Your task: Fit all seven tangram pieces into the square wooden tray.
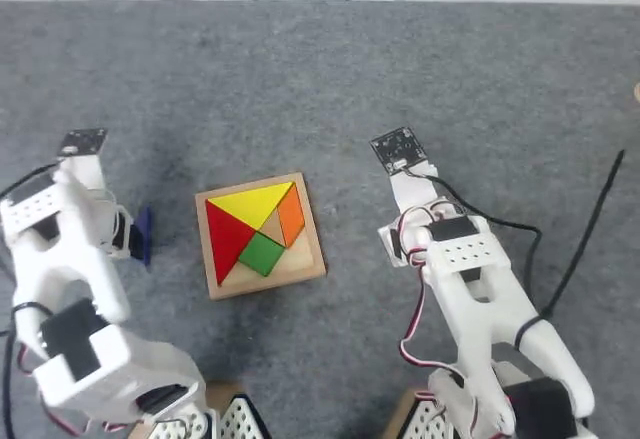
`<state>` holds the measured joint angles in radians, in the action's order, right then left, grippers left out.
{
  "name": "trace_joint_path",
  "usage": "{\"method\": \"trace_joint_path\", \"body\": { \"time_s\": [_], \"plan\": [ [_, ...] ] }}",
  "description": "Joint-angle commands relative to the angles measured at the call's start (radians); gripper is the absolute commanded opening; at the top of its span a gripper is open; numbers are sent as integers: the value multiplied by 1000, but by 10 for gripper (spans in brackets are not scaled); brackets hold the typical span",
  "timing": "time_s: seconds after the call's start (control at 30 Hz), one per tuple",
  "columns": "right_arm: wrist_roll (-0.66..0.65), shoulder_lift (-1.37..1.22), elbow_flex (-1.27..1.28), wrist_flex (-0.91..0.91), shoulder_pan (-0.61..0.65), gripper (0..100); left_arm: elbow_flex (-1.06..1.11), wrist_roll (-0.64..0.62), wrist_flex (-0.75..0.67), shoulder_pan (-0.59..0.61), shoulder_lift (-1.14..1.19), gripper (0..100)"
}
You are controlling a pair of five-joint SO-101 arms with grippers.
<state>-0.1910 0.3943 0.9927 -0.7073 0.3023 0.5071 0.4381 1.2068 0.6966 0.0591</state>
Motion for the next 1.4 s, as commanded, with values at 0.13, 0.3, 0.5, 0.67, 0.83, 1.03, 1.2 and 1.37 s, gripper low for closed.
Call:
{"method": "trace_joint_path", "body": {
  "time_s": [0.13,0.3,0.5,0.67,0.83,1.03,1.2,1.37],
  "plan": [
    [28,10,3,24,12,213,4,8,-43,-25,-54,167],
    [26,12,2,24,4,213,-12,-38,-41,-49,-54,167],
    [28,13,2,16,4,213,-25,-91,-41,-101,-54,167],
    [26,13,2,15,4,213,-18,-91,-48,-104,-43,167],
    [26,13,2,15,4,213,18,-84,-78,-104,-43,167],
    [26,12,2,15,4,213,81,-63,-216,-61,-41,167],
    [28,12,2,15,4,213,64,-12,-235,-49,6,167],
    [28,12,3,15,4,213,-25,-8,-212,-44,163,167]
  ]
}}
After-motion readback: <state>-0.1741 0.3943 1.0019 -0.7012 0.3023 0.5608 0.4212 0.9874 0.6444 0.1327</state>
